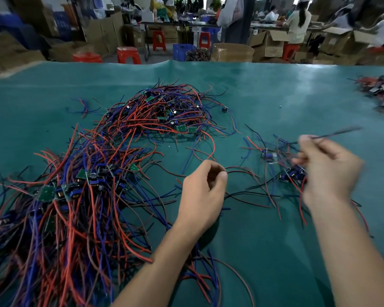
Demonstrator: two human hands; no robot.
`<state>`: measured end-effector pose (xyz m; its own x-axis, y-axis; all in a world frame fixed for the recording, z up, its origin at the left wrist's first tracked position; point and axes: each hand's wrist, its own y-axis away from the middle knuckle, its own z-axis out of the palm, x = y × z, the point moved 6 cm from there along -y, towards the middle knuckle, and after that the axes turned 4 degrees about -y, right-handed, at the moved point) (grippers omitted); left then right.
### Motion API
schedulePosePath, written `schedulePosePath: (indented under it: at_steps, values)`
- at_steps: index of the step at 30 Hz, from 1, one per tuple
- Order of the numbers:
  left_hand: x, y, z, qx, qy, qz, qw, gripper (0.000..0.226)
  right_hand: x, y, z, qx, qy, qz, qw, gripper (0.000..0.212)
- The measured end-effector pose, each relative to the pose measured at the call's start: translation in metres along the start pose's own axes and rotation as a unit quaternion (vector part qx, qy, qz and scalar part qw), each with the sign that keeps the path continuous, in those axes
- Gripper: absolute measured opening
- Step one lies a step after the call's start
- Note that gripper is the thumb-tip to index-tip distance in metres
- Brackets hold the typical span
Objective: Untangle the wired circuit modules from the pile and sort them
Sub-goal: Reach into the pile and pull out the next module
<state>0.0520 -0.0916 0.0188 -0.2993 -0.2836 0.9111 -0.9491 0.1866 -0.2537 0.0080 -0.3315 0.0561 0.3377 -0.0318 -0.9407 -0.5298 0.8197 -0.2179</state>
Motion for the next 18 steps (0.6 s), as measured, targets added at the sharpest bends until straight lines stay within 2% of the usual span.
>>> schedulePosePath:
  at_steps: [2, 5, 7, 10, 13, 15, 18]
  values:
    - [0.003, 0.000, -0.007, 0.041, -0.021, 0.016, 0.999, 0.006, -0.003, -0.012, -0.021, 0.064, 0.089, -0.023, 0.994, 0.006]
    - [0.003, 0.001, -0.015, 0.100, -0.115, 0.034, 0.988, 0.013, -0.011, -0.010, -0.027, 0.093, 0.266, -0.066, 0.957, 0.040]
    - [0.000, 0.002, -0.018, 0.116, -0.177, 0.014, 0.977, 0.022, -0.020, 0.002, -0.011, 0.063, 0.310, -0.125, 0.940, 0.047]
    - [-0.006, 0.001, -0.014, 0.075, -0.252, -0.028, 0.964, 0.038, -0.023, 0.034, 0.026, -0.037, 0.333, -0.215, 0.917, 0.047]
    - [-0.013, -0.001, -0.006, 0.016, -0.334, -0.047, 0.941, 0.041, -0.009, 0.067, 0.064, -0.192, 0.389, -0.272, 0.859, 0.042]
    - [-0.015, -0.002, -0.004, 0.005, -0.359, -0.040, 0.932, 0.041, 0.008, 0.080, 0.078, -0.275, 0.417, -0.261, 0.826, 0.037]
    - [-0.014, -0.003, -0.006, 0.027, -0.334, -0.026, 0.942, 0.039, 0.030, 0.088, 0.086, -0.353, 0.447, -0.216, 0.793, 0.041]
